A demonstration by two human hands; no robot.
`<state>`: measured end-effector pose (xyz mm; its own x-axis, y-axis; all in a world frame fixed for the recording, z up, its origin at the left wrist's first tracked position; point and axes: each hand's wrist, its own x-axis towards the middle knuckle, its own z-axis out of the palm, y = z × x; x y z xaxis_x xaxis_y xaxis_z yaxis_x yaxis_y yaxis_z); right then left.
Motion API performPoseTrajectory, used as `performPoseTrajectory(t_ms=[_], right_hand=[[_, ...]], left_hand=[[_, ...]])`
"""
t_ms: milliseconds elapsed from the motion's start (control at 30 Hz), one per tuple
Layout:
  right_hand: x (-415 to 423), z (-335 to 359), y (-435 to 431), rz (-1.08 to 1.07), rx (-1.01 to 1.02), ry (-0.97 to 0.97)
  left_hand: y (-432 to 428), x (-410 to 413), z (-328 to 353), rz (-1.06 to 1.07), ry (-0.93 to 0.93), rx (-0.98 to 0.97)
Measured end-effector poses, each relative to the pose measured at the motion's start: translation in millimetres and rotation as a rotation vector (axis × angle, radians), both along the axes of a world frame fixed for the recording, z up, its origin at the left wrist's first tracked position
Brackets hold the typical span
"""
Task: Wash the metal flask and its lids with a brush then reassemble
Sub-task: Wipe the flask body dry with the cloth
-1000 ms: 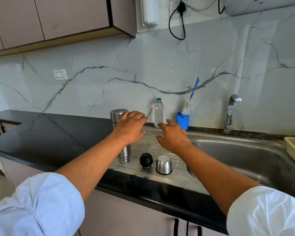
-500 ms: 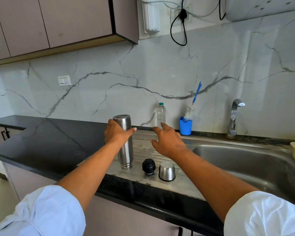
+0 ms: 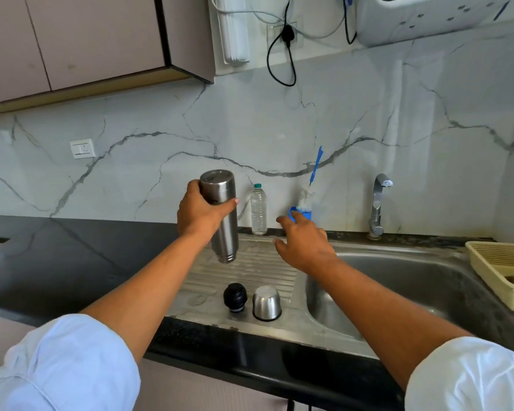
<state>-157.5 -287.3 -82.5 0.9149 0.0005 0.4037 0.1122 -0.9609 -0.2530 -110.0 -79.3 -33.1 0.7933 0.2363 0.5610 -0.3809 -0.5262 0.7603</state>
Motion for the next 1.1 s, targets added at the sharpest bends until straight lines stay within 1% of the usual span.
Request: performPoseTrajectory(t_ms=[100,167,333,400,533,567,633,733,800,867,967,1033,1100], right_hand=[[-8.8,5.3,-33.2,-0.041,0.043,-0.019],[-18.1,9.6,-58.4,-0.028,0.094,-0.016],[-44.9,7.6,-119.6,-0.039,0.229,0.027],[-56.1,0.7,-142.3,-0.051,0.243,0.041],[-74.3,-13.6,-179.1,-0.105,0.241,0.046],[-79.2,-17.0,-188.4,-0.128,0.227,0.053],[-86.2,-22.9,-205.2,-0.175,0.200,0.049],[-91.6,-32.8,-226.5,-0.225,0.178,0.070],[-90.9,-40.3,-238.7,-0.223,0.141,0.109],[-91.1,-44.7,-246.8,-0.203,0.106,0.135],[-92.3,-41.2,-262.6,-0.192,0.127,0.132],[-91.5,-30.3,-282.0,-0.251,0.151,0.102],[-92.9,-19.1,-313.2,-0.390,0.049,0.082]], left_hand=[[-39.7,-6.2,7.4,-0.155,-0.020,-0.131],[-72.1,-8.2,2.8,-0.250,0.000,-0.244],[-154.3,-16.1,-25.3,-0.496,0.134,-0.517],[-184.6,-22.9,-38.3,-0.590,0.186,-0.619],[-236.1,-36.8,-60.8,-0.704,0.290,-0.765],[-247.8,-40.4,-66.2,-0.733,0.313,-0.772],[-265.8,-41.5,-79.6,-0.798,0.386,-0.721],[-283.8,-43.5,-102.5,-0.952,0.561,-0.595],[-293.3,-43.2,-115.4,-1.001,0.651,-0.582],[-301.6,-41.0,-122.9,-1.001,0.669,-0.631],[-314.0,-39.3,-123.8,-0.945,0.660,-0.735],[-314.6,-34.8,-121.9,-0.909,0.650,-0.795],[-313.5,-26.6,-123.4,-0.880,0.643,-0.840]])
